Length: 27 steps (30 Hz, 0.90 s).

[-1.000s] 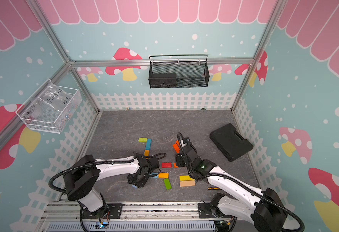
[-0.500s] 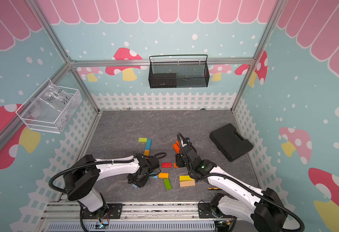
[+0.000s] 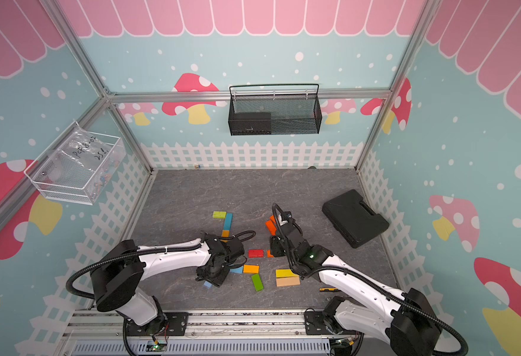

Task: Assemble a giraffe with building blocks
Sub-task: Assemble the building block at the center of the board, then move the building block to the center of the board.

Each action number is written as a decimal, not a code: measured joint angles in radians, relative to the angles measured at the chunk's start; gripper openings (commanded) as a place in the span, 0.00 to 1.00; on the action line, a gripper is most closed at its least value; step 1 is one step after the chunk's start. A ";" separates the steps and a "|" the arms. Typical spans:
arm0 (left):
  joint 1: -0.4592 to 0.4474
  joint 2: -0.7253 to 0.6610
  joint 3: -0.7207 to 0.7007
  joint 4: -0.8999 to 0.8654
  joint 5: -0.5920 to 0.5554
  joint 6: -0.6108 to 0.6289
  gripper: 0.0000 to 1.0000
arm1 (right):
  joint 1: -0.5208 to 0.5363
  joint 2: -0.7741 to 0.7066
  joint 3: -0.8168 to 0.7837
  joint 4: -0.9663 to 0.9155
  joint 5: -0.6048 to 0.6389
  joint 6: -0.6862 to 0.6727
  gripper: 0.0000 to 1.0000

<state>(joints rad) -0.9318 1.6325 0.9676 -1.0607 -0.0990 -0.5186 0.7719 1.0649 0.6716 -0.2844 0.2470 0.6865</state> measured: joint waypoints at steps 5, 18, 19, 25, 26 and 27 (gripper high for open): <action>0.000 -0.064 0.010 -0.035 -0.003 -0.010 0.53 | 0.000 0.000 0.002 -0.001 0.000 0.001 0.66; 0.000 -0.341 0.502 -0.202 -0.283 0.025 0.56 | 0.000 0.019 0.109 -0.063 0.006 0.000 0.67; 0.002 -0.357 0.541 -0.196 -0.326 0.038 0.59 | 0.000 0.022 0.124 -0.073 0.008 -0.001 0.68; 0.103 -0.427 0.596 -0.092 -0.481 0.081 0.76 | 0.000 0.071 0.224 -0.136 0.007 -0.001 0.69; 0.133 -0.431 0.594 -0.072 -0.479 0.081 0.76 | 0.000 0.085 0.243 -0.152 0.006 0.000 0.69; 0.169 -0.433 0.590 -0.048 -0.471 0.080 0.75 | 0.000 0.102 0.264 -0.167 0.006 0.001 0.70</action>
<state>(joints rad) -0.7628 1.1999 1.5574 -1.1084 -0.5697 -0.4381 0.7719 1.1671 0.9352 -0.4511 0.2527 0.6872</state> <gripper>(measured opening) 0.761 0.694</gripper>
